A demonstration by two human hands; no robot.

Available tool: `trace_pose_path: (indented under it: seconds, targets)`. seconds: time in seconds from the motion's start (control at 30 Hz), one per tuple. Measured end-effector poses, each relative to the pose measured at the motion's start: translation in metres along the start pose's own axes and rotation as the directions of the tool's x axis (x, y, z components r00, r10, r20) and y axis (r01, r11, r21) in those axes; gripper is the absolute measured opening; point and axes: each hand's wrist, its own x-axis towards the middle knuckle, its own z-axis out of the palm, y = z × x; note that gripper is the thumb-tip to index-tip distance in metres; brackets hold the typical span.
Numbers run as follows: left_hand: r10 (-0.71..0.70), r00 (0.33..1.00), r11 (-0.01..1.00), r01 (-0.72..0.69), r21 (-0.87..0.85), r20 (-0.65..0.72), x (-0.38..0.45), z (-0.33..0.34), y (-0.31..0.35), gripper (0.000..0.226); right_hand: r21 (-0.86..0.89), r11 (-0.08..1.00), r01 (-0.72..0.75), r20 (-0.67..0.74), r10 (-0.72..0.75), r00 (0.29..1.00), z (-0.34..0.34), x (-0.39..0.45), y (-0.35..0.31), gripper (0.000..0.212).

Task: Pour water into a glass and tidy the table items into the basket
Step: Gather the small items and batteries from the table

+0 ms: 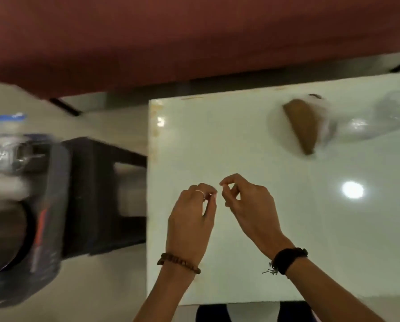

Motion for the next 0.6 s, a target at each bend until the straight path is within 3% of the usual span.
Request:
trace_pose_path:
  seconds: [0.1, 0.23, 0.4, 0.6]
  targets:
    - [0.09, 0.973, 0.994, -0.074, -0.08, 0.211, 0.009, 0.074, 0.069, 0.015, 0.029, 0.991, -0.129, -0.162, 0.132, 0.978, -0.073, -0.012, 0.076, 0.011]
    - [0.24, 0.875, 0.968, -0.183, -0.171, 0.422, 0.002, 0.171, 0.158, 0.022, 0.125, 0.947, -0.295, -0.347, 0.321, 0.881, -0.16, -0.042, 0.17, 0.011]
    - [0.385, 0.8, 0.919, -0.288, -0.269, 0.46, -0.01, 0.273, 0.25, 0.022, 0.206, 0.883, -0.421, -0.479, 0.466, 0.744, -0.241, -0.076, 0.27, 0.013]
    - [0.383, 0.714, 0.924, -0.31, -0.225, 0.586, -0.009, 0.368, 0.32, 0.045, 0.294, 0.787, -0.542, -0.549, 0.603, 0.579, -0.301, -0.102, 0.357, 0.015]
